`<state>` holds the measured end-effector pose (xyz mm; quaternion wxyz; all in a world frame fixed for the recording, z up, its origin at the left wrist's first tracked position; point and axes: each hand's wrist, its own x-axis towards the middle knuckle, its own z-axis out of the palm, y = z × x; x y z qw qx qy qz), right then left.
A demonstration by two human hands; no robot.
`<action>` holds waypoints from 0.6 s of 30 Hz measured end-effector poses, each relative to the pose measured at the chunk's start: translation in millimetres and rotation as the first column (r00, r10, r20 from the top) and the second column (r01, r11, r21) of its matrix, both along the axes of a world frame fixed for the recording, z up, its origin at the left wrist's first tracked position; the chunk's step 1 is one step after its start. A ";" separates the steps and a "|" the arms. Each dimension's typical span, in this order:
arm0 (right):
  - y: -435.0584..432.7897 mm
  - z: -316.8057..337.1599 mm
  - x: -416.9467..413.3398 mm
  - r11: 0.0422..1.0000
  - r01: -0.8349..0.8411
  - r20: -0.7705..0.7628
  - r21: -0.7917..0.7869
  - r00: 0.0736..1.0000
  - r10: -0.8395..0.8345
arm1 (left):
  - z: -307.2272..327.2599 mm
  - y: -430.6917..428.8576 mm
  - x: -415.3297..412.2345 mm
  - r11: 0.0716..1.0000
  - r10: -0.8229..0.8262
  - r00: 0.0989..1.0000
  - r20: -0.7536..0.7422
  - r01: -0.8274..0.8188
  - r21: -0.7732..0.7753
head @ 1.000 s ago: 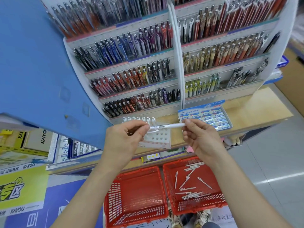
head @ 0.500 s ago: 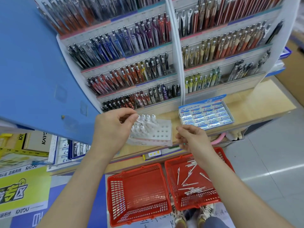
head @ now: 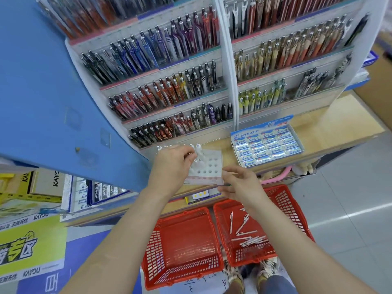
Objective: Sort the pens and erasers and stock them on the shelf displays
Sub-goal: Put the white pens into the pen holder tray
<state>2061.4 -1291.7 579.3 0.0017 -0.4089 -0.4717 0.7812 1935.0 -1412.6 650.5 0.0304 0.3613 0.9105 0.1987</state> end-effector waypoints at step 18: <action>-7.2 -4.3 -19.2 0.981 0.191 -0.088 0.028 0.978 -0.188 | -17.4 9.7 -14.3 0.998 0.058 0.998 -0.019 -0.059 -0.030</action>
